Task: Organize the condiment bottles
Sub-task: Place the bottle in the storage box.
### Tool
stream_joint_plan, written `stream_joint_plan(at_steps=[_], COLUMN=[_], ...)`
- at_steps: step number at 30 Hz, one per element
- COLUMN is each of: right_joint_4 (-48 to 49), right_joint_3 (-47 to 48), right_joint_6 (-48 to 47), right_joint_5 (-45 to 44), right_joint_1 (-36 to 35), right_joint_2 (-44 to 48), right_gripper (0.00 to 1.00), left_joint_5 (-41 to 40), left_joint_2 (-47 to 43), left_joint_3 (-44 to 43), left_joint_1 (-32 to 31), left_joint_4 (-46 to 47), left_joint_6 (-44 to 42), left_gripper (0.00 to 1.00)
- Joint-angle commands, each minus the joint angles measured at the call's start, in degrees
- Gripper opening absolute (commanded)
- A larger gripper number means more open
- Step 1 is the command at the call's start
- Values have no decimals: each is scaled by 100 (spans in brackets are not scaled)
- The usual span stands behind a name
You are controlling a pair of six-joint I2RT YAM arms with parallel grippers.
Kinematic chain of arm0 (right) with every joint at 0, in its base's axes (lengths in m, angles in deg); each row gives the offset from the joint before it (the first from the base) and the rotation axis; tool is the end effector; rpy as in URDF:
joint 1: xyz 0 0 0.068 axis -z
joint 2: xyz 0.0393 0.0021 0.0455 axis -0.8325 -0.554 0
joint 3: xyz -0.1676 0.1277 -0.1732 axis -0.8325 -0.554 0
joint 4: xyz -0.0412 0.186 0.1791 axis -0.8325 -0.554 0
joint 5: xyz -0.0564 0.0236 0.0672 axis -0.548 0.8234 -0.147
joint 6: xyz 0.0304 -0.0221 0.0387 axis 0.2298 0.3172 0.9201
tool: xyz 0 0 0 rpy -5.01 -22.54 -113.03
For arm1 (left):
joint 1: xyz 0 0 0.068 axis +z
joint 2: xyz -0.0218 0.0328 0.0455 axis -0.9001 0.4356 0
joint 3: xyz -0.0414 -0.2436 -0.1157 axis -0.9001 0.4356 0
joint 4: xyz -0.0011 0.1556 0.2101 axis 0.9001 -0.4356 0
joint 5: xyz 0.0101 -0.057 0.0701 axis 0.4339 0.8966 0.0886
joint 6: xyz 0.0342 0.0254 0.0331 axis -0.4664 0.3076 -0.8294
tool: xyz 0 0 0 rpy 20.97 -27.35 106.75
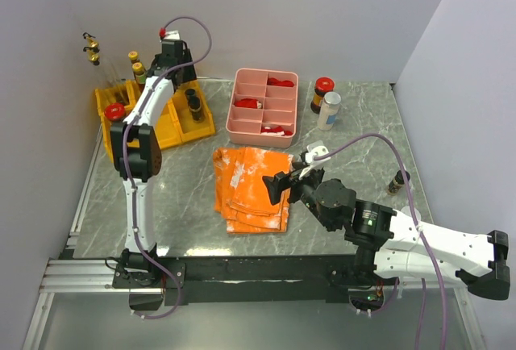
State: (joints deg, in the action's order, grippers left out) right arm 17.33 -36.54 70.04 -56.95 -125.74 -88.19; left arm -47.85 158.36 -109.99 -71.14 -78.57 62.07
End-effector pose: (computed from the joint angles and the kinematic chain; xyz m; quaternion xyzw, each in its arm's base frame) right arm 0.0865 0.1712 0.3350 -0.1616 0.7330 0.2389 0.6161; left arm 0.5369 -0.0569 0.2865 -0.1274 0.8600 0.0106 0.4940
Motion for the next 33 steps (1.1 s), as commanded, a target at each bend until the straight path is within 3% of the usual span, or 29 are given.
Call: stream_joint_plan(at_steps=[1, 9, 16, 18, 24, 33], right_joint_4=[260, 321, 304, 330, 321, 348], right_joint_3=[128, 75, 75, 66, 92, 66], right_joint_6=[-88, -88, -115, -123, -115, -115], right_joint_5=[-220, -246, -290, -299, -290, -281], right_joint_1=[21, 30, 48, 57, 101, 127], right_joint_2=[42, 77, 60, 51, -2, 24], right_gripper=[100, 100, 100, 100, 100, 100], left_joint_5=[-72, -187, -160, -160, -266, -231], left_joint_2=[69, 262, 464, 517, 570, 535], left_joint_3=[-317, -430, -387, -387, -334, -290], left_joint_1=[28, 63, 72, 72, 90, 98], left_joint_4=[459, 662, 811, 846, 960, 1101], left_joint_6=[-129, -252, -287, -305, -349, -393], left_gripper=[1, 4, 30, 34, 62, 76])
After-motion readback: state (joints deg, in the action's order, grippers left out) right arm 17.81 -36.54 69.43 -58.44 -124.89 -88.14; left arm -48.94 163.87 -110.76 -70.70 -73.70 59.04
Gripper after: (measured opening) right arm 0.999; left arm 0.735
